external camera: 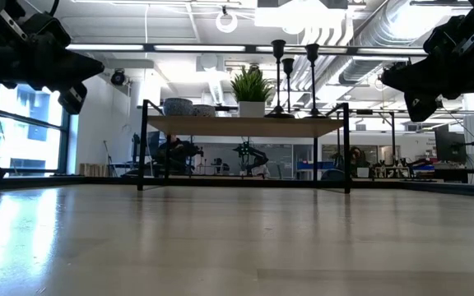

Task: Pick & Place candle stick holders
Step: Return to Home Position

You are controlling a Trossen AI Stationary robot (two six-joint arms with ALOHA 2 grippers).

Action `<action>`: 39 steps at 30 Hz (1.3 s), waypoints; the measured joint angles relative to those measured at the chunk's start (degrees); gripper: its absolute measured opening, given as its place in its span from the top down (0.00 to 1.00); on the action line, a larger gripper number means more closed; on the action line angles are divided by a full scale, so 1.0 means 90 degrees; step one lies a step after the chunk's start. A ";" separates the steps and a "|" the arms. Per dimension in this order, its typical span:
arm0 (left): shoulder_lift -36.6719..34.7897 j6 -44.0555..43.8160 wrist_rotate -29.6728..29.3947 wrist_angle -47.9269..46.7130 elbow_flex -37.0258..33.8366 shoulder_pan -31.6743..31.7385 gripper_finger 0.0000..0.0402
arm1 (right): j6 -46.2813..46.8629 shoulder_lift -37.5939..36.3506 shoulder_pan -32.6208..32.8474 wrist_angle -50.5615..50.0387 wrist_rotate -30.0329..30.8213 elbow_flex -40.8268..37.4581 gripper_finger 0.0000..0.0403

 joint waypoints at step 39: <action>0.0027 0.2392 -0.0461 -0.0248 0.0024 -0.0001 1.00 | 0.0000 0.0000 0.0000 -0.0001 0.0002 -0.0002 0.98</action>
